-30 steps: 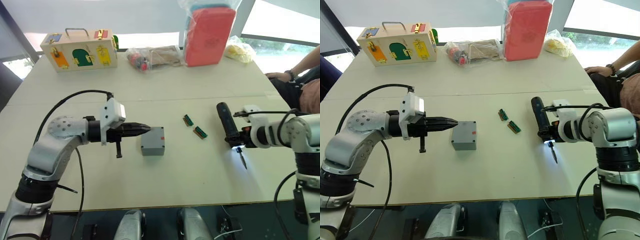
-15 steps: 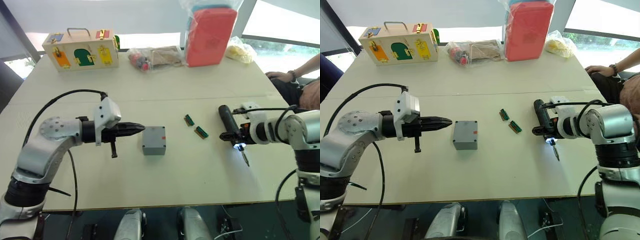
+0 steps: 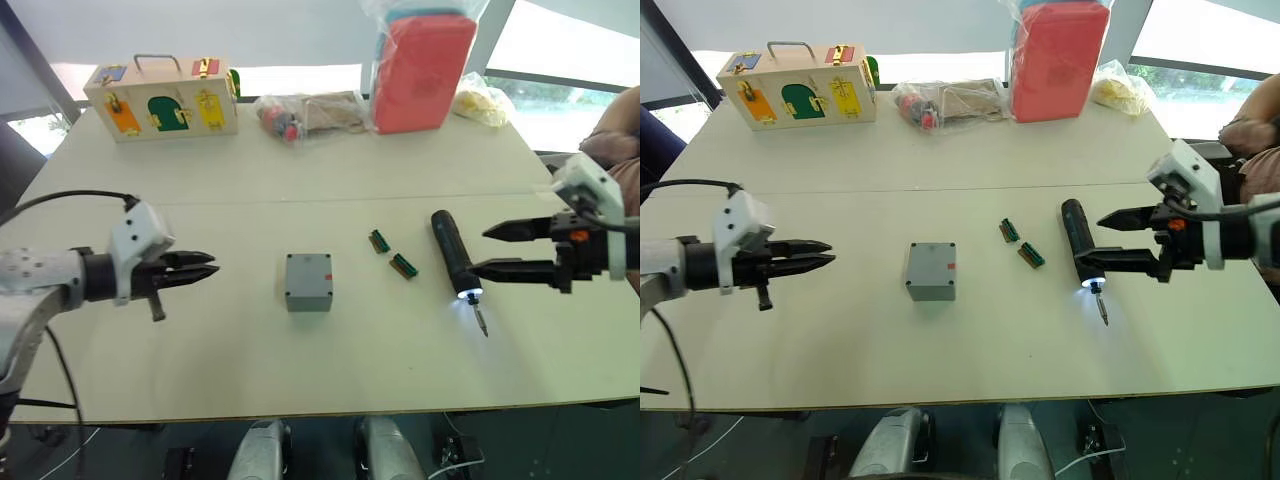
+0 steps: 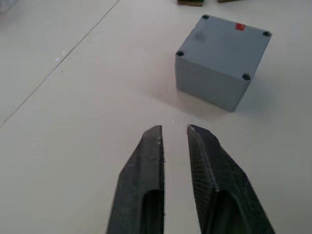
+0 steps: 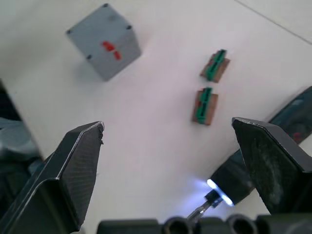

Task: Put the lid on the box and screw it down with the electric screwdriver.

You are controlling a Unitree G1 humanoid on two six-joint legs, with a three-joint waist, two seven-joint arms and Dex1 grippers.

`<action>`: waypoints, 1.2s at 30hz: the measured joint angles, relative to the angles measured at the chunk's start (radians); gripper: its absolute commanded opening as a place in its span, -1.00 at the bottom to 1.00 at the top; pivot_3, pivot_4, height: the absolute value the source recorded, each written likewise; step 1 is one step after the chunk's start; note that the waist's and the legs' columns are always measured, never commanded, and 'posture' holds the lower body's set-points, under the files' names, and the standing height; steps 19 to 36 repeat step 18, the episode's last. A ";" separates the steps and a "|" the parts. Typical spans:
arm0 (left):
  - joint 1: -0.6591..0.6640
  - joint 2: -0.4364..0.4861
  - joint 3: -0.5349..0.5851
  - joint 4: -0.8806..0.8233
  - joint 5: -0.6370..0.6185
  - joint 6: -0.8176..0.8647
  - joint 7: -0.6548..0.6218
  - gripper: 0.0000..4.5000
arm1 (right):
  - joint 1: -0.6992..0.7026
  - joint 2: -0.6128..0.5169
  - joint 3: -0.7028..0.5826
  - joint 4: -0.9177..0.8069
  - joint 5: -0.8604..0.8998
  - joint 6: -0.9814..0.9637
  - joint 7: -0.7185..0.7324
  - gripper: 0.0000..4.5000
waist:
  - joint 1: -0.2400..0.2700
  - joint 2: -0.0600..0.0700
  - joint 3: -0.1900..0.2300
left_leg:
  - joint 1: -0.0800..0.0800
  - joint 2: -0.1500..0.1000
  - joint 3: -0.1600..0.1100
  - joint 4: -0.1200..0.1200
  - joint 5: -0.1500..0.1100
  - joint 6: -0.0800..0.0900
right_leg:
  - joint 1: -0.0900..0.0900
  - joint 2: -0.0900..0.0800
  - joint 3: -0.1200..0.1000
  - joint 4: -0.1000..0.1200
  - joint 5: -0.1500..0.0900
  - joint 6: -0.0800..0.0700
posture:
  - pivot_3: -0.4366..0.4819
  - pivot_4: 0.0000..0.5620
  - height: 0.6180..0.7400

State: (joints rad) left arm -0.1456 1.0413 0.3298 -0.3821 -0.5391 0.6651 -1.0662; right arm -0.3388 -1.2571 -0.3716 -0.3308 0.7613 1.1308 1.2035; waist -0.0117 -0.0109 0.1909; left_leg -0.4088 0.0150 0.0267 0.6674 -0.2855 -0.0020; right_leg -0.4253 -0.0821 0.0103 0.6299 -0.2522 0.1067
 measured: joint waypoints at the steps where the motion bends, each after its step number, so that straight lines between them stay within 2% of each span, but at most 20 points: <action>1: 0.020 0.008 0.020 -0.007 -0.008 0.007 -0.006 0.12 | 0.038 0.000 -0.024 -0.013 0.000 -0.006 0.014 1.00 | 0.000 0.000 0.000 | 0.000 0.000 0.000 0.000 0.000 0.000 | 0.000 0.000 0.000 0.000 0.000 -0.001 | -0.05 -0.47 0.83; 6: 0.101 0.037 0.126 -0.019 -0.045 0.034 -0.051 0.98 | 0.178 0.000 -0.137 -0.067 -0.001 -0.026 0.044 1.00 | 0.000 0.000 0.000 | 0.002 0.000 0.001 0.001 0.001 -0.001 | 0.000 0.001 0.001 0.001 -0.001 -0.004 | -0.05 -0.47 0.83; 15: 0.141 0.058 0.169 -0.017 -0.067 0.043 -0.091 0.99 | 0.245 -0.017 -0.208 -0.084 -0.002 -0.031 0.052 1.00 | 0.000 0.000 0.000 | 0.002 0.000 0.001 0.001 0.001 -0.001 | 0.000 0.001 0.002 0.001 0.000 -0.002 | -0.05 -0.47 0.83; 36: 0.141 0.058 0.169 -0.016 -0.067 0.032 -0.094 0.99 | 0.246 -0.017 -0.211 -0.093 -0.002 -0.031 0.048 1.00 | 0.000 0.000 0.000 | 0.002 0.000 0.001 0.001 0.001 -0.001 | 0.000 0.001 0.002 0.001 0.000 -0.002 | -0.05 -0.47 0.83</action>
